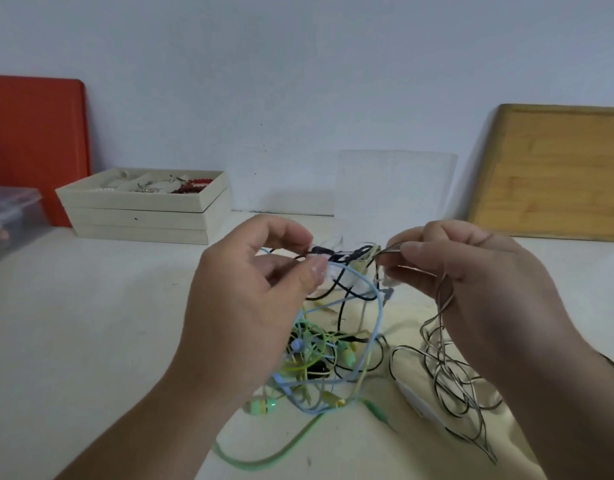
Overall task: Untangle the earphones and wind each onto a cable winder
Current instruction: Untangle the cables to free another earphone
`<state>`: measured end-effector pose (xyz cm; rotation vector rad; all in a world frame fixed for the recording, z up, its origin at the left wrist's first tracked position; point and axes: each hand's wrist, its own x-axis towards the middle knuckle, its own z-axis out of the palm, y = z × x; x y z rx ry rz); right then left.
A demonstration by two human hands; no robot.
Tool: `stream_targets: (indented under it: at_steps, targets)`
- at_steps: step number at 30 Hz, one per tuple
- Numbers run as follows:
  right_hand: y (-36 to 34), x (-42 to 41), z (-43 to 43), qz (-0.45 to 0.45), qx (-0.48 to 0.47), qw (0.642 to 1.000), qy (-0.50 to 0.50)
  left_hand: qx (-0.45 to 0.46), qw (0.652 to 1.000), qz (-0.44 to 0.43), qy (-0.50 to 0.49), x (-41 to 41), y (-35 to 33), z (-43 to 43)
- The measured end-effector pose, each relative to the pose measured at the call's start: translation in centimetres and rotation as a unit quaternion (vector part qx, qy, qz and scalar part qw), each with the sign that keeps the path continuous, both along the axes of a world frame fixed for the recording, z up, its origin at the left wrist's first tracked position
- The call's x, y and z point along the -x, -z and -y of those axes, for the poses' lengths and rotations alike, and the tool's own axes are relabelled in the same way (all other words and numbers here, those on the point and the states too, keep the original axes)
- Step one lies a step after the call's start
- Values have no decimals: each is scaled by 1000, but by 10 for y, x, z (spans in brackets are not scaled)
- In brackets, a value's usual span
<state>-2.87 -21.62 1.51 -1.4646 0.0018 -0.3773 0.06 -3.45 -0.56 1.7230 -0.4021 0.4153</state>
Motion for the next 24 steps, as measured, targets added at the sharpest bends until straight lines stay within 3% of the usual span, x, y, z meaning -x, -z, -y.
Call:
stream_targets:
  at_steps: [2, 6, 12, 16, 19, 21, 24]
  targets:
    - [1, 0, 2, 6, 11, 1000, -14, 31, 999, 0, -10, -2, -1, -2]
    - [-3, 3, 1, 14, -60, 997, -53, -4, 998, 0, -57, -11, 0, -8]
    - [-6, 1, 6, -7, -76, 996, 34, 37, 987, -58, -143, -28, 1, -23]
    - [-6, 4, -2, -9, -76, 997, -22, -124, 977, -6, -171, -28, 2, -28]
    - [-3, 6, -9, -14, -57, 995, -82, -171, 978, 69, -95, -19, -1, -22]
    - [-2, 6, -11, -8, -45, 992, -118, -154, 986, 55, 29, -11, -4, -18]
    - [-2, 7, -8, 6, -45, 988, -148, -181, 968, 8, 172, -5, -5, -14]
